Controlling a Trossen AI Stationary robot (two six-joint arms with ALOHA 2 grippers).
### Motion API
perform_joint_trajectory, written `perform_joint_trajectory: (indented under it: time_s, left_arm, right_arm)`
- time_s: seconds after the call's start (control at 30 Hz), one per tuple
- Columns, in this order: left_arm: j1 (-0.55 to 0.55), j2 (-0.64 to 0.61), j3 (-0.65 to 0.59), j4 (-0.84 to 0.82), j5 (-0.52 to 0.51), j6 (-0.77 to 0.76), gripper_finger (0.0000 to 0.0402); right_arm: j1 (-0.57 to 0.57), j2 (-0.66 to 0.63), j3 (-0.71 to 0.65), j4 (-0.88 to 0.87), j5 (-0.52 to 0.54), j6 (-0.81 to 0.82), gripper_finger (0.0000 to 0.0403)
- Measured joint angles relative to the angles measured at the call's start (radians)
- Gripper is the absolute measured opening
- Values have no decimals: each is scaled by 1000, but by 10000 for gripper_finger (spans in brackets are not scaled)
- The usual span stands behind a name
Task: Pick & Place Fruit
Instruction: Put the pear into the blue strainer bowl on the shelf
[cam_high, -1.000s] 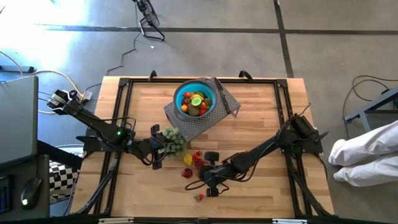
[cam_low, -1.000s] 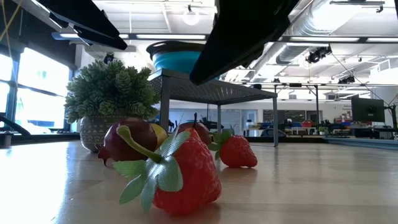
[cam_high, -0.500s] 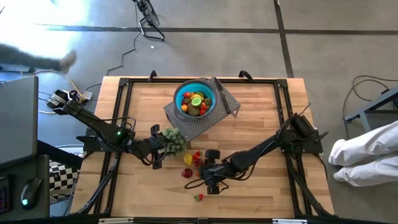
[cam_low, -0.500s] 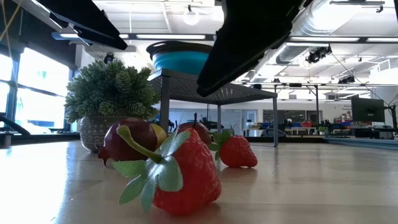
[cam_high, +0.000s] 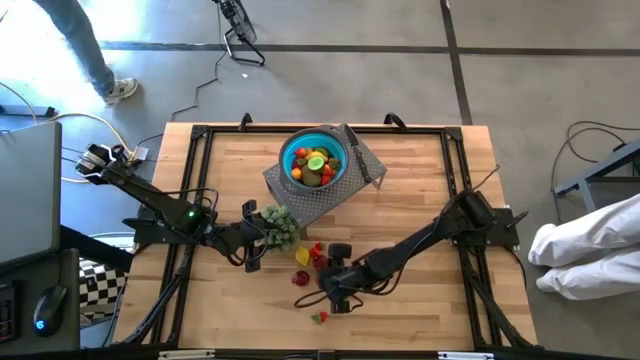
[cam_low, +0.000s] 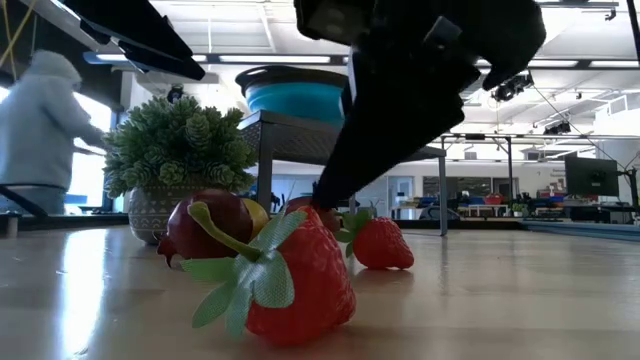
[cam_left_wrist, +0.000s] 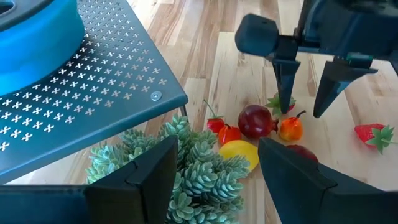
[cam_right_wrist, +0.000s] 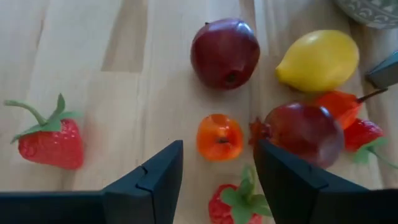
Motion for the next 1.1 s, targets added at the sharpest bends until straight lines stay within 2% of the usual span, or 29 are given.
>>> perform_joint_trajectory:
  time_s: [0.37, 1.1]
  left_arm:
    - [0, 0, 0, -1, 0, 3, 218]
    - [0, 0, 0, -1, 0, 3, 218]
  right_arm:
    - [-1, 1, 0, 19, 8, -5, 153]
    - [0, -1, 0, 19, 4, 1, 7]
